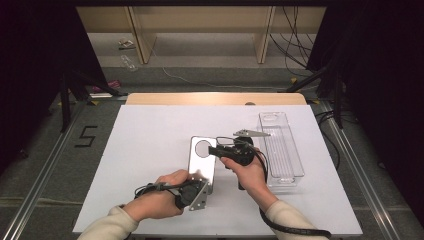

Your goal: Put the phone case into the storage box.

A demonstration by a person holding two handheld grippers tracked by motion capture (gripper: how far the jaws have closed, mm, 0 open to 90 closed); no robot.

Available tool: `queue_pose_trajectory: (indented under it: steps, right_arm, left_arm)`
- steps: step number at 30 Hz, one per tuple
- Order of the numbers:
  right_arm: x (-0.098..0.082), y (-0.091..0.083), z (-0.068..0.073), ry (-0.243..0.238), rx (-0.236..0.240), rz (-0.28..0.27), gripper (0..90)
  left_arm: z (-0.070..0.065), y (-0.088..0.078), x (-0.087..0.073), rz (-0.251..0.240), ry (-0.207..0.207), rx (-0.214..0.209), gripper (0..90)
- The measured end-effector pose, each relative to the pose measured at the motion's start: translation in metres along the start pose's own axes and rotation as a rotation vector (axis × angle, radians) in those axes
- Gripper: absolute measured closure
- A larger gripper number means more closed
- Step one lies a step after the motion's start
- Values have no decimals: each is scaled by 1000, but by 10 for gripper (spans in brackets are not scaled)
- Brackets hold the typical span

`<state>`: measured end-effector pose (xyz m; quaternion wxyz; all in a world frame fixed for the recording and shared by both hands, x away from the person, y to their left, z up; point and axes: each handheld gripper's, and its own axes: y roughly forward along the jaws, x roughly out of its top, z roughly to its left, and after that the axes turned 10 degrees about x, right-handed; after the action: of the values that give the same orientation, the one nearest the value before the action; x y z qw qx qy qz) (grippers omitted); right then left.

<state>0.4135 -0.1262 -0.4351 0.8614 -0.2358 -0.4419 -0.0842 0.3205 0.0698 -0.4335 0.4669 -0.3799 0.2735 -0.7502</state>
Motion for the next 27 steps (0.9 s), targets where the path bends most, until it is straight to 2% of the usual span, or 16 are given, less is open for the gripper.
queue_pose_trajectory:
  steps: [4, 7, 13, 14, 16, 19, 21, 24, 27]
  right_arm:
    - [3, -2, 6, 15, 10, -12, 792]
    - [4, -2, 9, 20, 20, -20, 809]
    - [6, -5, 15, 31, 42, -37, 828]
    - [7, -5, 16, 27, 40, -41, 829]
    - [8, -7, 17, 22, 38, -56, 828]
    - [12, -12, 18, 3, 28, -78, 829]
    - [15, -17, 17, -5, 22, -91, 828]
    - [18, -22, 15, -16, 7, -107, 828]
    - [20, -26, 15, -29, -8, -112, 828]
  left_arm:
    - [0, 2, -1, -1, -12, 0, 886]
    - [1, 4, -2, 0, -7, 1, 884]
    - [1, 7, -4, -12, -39, 19, 876]
    - [1, 8, -5, -33, -66, 20, 874]
    - [3, 7, -7, -55, -90, 28, 863]
    - [5, 5, -10, -100, -127, 43, 804]
    - [8, 1, -13, -133, -168, 47, 765]
    - [10, -4, -17, -198, -256, 49, 685]
    - [10, -8, -21, -268, -367, 55, 564]
